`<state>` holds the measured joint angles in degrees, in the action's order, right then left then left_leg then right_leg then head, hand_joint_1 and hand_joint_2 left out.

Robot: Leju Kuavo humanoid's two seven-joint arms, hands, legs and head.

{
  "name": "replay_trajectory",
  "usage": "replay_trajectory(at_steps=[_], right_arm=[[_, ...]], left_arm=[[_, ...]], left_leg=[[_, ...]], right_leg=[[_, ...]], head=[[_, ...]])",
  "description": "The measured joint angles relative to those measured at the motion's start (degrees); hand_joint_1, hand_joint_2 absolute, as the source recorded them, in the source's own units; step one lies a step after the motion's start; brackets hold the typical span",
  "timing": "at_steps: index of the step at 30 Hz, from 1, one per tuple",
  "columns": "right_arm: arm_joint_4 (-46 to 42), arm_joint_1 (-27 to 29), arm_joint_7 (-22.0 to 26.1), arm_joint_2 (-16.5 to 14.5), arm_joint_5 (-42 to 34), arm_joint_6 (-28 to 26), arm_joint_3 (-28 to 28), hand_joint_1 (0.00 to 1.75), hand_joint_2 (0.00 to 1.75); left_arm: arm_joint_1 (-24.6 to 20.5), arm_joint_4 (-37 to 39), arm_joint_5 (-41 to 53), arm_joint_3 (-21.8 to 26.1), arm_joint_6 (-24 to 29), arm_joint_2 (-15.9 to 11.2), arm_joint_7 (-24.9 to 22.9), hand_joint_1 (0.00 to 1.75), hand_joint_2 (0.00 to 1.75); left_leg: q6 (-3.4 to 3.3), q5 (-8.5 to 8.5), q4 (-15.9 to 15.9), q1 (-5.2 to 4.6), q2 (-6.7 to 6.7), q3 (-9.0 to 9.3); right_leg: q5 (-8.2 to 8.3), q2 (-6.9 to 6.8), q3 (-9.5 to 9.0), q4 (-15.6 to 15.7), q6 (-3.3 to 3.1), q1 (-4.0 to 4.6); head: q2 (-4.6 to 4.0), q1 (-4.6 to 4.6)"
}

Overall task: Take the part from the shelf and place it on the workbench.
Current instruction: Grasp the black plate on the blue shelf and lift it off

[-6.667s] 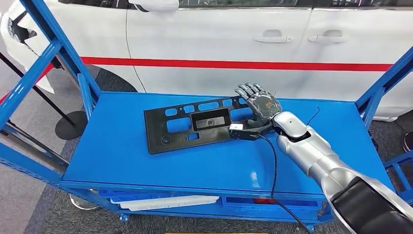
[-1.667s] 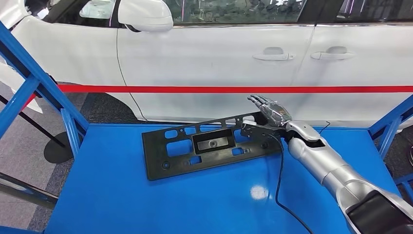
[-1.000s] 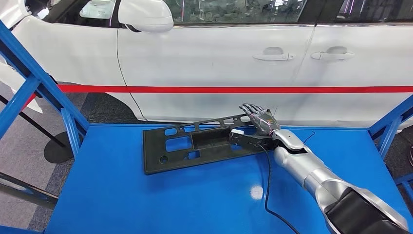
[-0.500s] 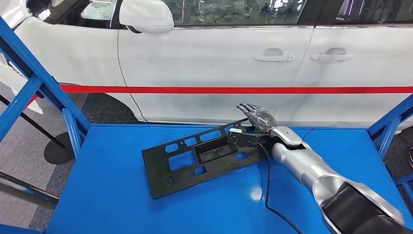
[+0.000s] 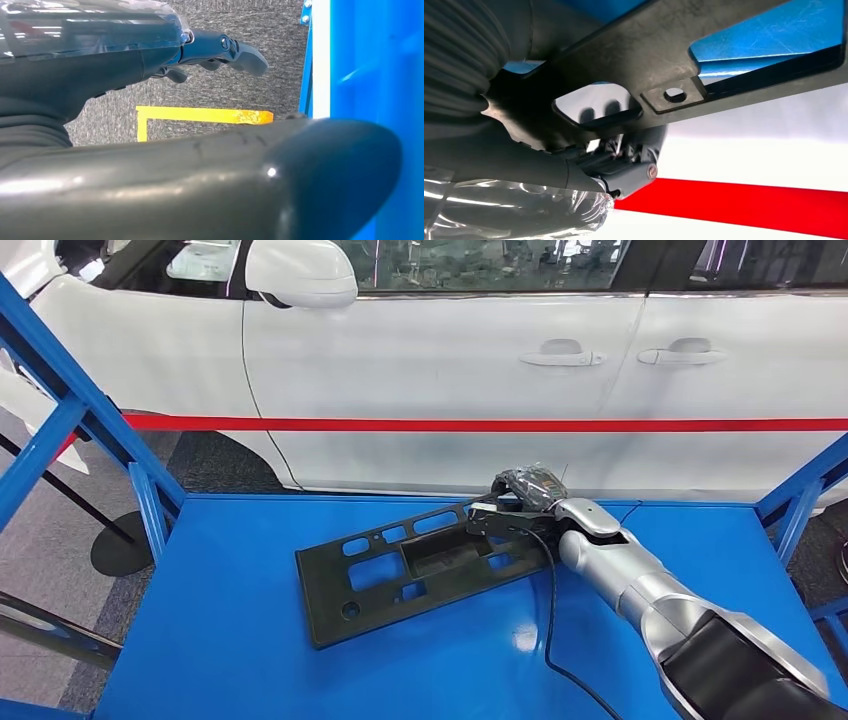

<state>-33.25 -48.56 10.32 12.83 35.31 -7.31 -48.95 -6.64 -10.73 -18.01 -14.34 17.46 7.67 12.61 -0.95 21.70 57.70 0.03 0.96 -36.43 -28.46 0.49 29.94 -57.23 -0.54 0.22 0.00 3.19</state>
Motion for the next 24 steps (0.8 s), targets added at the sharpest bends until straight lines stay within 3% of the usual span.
replay_trajectory(at_steps=[4,5,10,14,24], right_arm=[[0.01,-0.05,-0.01,-0.01,-0.51,0.12,-0.1,0.77,1.75],[0.01,-0.07,-0.04,-0.04,-0.54,0.11,-0.13,0.79,1.75],[0.16,-0.08,-0.22,-0.43,-0.56,-0.15,-0.2,1.14,1.75],[0.41,-0.13,-0.27,-0.81,-0.51,-0.25,-0.23,1.71,1.75],[1.37,-0.34,-0.38,-1.41,-0.6,-2.39,-0.49,1.75,1.75]], left_arm=[[0.01,0.0,-0.02,0.0,0.05,0.0,-0.02,0.0,0.0],[0.01,0.0,-0.08,0.0,0.05,0.0,-0.02,0.0,0.0],[0.01,0.0,-0.56,0.0,-0.08,0.0,0.0,0.0,0.0],[0.03,0.0,-0.61,0.0,-0.13,0.0,0.03,0.0,0.0],[0.09,0.0,-0.61,0.0,-0.05,0.0,0.26,0.0,0.0]], left_leg=[[0.0,0.0,0.0,-0.01,0.0,-0.01],[0.0,0.0,0.01,-0.01,0.0,-0.01],[0.0,0.0,0.0,-0.01,0.0,-0.01],[0.0,0.0,0.0,0.0,0.0,-0.01],[0.01,0.0,0.0,0.0,0.0,-0.13]], right_leg=[[0.0,0.0,0.0,0.0,0.0,-0.01],[0.0,0.0,0.0,0.0,0.0,-0.01],[0.0,0.01,-0.01,0.0,0.0,0.0],[0.0,0.01,-0.03,0.0,0.0,0.01],[0.0,0.0,0.05,0.0,-0.01,0.01]], head=[[0.0,0.0],[0.0,0.0],[0.0,0.0],[0.0,0.0],[0.0,0.0]])
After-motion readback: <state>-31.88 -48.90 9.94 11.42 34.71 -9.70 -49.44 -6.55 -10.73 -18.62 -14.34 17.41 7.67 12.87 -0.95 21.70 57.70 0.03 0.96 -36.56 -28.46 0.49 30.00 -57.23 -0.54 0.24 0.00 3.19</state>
